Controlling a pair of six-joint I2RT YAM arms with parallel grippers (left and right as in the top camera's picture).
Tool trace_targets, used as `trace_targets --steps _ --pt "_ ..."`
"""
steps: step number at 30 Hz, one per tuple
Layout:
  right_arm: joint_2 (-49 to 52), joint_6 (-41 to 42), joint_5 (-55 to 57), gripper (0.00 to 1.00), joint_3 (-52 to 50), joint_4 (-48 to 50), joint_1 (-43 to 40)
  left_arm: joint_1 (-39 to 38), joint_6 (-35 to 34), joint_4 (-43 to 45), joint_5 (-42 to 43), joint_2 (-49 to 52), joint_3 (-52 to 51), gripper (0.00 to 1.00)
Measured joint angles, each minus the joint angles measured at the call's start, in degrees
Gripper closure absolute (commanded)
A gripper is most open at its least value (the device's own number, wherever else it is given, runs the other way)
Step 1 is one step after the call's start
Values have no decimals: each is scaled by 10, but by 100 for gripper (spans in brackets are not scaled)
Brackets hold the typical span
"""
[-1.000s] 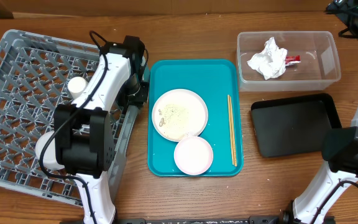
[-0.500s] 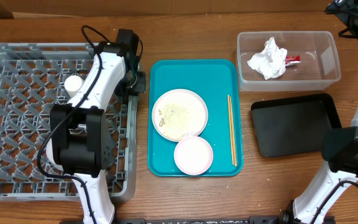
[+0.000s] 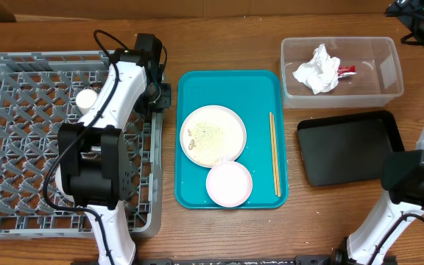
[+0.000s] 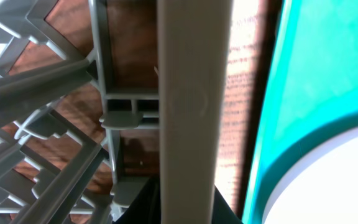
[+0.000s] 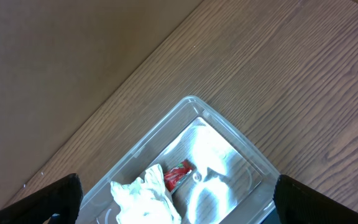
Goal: Sort waste into correct bins and load items into the dishwasher
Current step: 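Move the left arm back right toward the teal tray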
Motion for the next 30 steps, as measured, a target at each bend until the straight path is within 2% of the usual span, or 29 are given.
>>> trace_targets --steps 3,9,23,24,25,26,29,30 --pt "0 0 0 0 0 0 0 0 4 -24 4 2 8 93" --pt "0 0 0 0 0 0 0 0 5 -67 9 18 48 71" --pt "0 0 0 0 0 0 0 0 -16 -137 26 18 205 69" --pt "0 0 0 0 0 0 0 0 -16 -148 28 18 221 62" --pt "0 0 0 0 0 0 0 0 -15 -156 31 18 237 38" --pt "0 0 0 0 0 0 0 0 -15 -166 35 18 256 0" --pt "0 0 0 0 0 0 0 0 -18 -186 42 18 299 0" --pt "0 0 0 0 0 0 0 0 -19 -193 44 18 309 5"
